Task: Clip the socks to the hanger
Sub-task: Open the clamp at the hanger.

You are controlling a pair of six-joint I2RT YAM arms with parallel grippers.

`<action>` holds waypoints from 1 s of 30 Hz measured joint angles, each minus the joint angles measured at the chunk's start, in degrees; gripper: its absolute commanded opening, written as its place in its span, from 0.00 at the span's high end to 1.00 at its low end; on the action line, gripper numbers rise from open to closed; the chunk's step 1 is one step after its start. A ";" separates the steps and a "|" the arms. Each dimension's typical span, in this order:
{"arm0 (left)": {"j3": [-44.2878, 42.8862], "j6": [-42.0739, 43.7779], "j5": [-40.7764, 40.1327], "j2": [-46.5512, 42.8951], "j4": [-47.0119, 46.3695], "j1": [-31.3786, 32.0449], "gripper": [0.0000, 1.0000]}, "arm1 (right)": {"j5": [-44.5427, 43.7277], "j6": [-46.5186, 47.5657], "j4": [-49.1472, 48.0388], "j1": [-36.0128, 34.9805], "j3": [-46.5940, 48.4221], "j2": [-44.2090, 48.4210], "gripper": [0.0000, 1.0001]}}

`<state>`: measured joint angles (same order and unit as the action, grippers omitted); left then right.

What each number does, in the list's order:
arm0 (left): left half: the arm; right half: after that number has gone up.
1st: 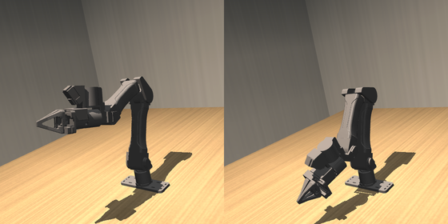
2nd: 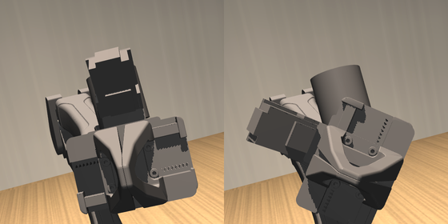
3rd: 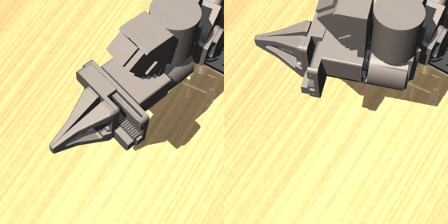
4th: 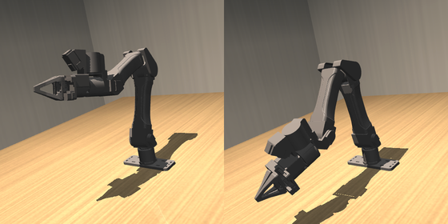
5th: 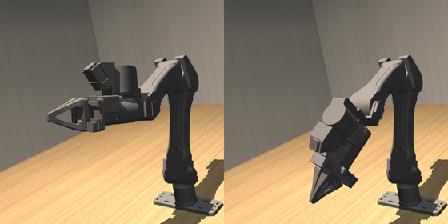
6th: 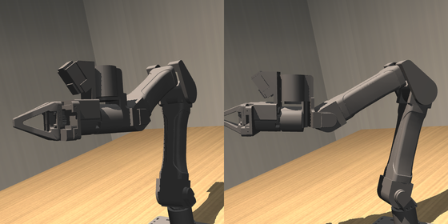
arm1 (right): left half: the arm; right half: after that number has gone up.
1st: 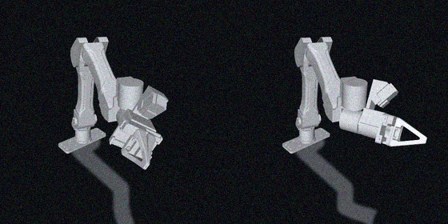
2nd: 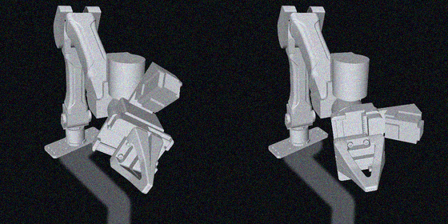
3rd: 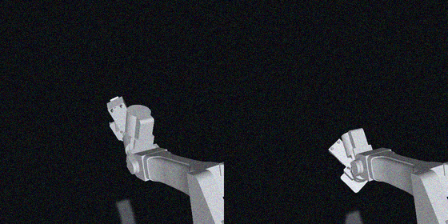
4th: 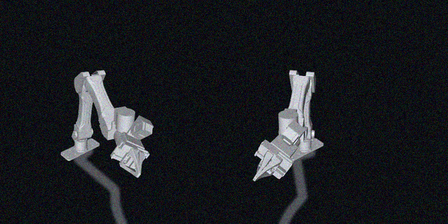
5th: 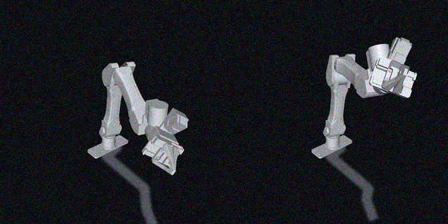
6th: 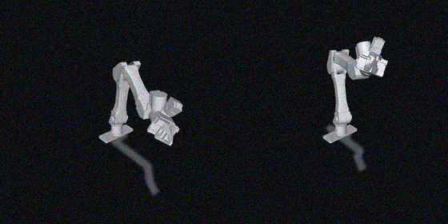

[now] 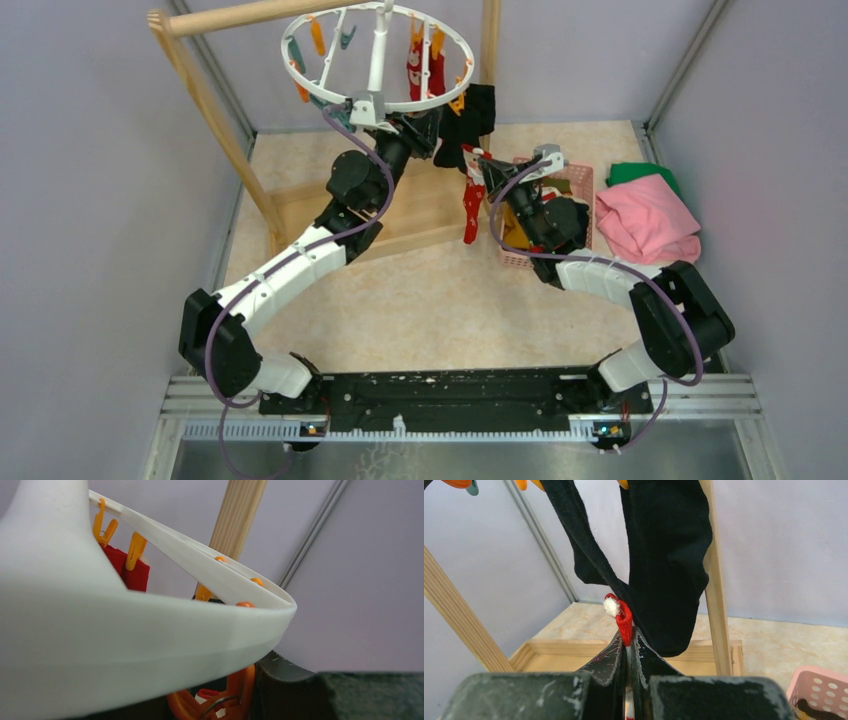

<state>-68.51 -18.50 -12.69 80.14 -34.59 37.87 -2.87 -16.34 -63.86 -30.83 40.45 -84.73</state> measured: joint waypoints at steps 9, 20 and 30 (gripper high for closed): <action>0.00 -1.33 0.46 0.00 0.09 0.02 0.64 | 1.05 0.00 -0.15 0.00 -0.07 0.04 1.00; -0.02 -2.34 -0.31 -0.04 0.33 0.00 0.51 | 1.97 0.00 -0.52 0.00 -0.44 0.26 1.00; -0.09 -1.03 -0.33 -0.04 0.31 0.02 0.51 | 1.95 0.00 -0.87 0.00 -0.70 0.31 1.00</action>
<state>-68.60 -19.53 -13.02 80.09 -34.28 37.89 -0.93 -16.34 -64.73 -30.83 39.75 -84.42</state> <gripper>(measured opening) 0.492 0.010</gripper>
